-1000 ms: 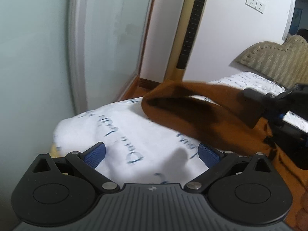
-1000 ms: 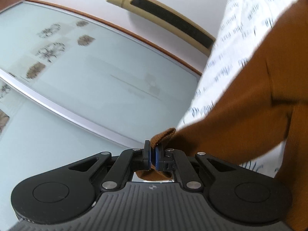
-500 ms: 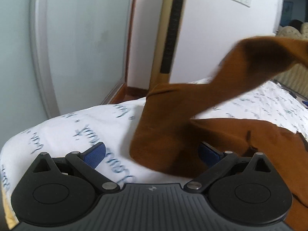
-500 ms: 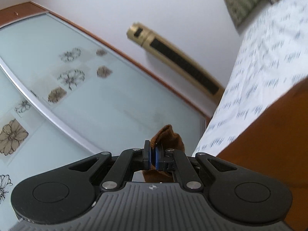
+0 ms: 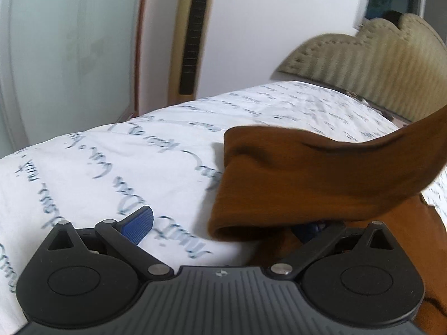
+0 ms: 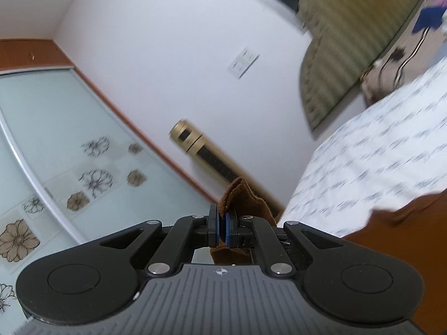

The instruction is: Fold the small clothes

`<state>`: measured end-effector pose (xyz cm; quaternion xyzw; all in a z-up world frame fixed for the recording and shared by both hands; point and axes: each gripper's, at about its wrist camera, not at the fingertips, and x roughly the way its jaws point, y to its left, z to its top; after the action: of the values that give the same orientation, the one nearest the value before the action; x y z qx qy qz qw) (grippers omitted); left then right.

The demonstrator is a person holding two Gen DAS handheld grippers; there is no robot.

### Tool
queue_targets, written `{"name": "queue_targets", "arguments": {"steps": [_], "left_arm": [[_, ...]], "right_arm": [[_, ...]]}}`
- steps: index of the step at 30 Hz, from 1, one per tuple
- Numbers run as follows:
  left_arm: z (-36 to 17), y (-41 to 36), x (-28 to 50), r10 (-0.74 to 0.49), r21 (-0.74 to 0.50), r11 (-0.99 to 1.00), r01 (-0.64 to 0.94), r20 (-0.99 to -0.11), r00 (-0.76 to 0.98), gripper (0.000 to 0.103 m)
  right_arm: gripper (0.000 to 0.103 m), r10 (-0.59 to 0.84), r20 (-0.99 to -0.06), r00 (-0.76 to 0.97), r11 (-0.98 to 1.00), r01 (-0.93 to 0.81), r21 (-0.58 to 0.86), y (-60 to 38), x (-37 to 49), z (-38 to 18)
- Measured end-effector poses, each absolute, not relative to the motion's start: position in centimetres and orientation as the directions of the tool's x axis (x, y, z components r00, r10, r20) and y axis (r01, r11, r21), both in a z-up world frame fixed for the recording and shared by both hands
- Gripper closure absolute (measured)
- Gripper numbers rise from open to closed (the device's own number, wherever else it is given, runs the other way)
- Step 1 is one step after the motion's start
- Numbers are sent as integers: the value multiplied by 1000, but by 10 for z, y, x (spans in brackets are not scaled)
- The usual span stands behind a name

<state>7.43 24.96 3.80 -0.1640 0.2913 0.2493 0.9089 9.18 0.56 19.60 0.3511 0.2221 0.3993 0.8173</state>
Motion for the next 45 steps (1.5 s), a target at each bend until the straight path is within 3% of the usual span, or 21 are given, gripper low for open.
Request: {"name": "queue_targets", "arguments": {"steps": [8, 22, 30, 37, 45], "left_arm": [[33, 222, 68, 349, -110, 851, -514, -613, 709, 0], [51, 221, 50, 299, -95, 893, -441, -607, 736, 0], [79, 196, 78, 311, 9, 933, -361, -527, 791, 0], [49, 204, 136, 352, 80, 917, -390, -621, 700, 0], [35, 224, 132, 298, 5, 925, -381, -630, 717, 0]], "right_arm": [[94, 703, -175, 689, 549, -371, 749, -92, 90, 161], [94, 592, -458, 663, 716, -173, 676, -165, 92, 69], [94, 559, -494, 666, 759, -170, 629, -175, 87, 74], [94, 446, -670, 593, 853, -54, 520, -178, 111, 36], [97, 380, -707, 596, 890, -27, 456, -187, 105, 27]]}}
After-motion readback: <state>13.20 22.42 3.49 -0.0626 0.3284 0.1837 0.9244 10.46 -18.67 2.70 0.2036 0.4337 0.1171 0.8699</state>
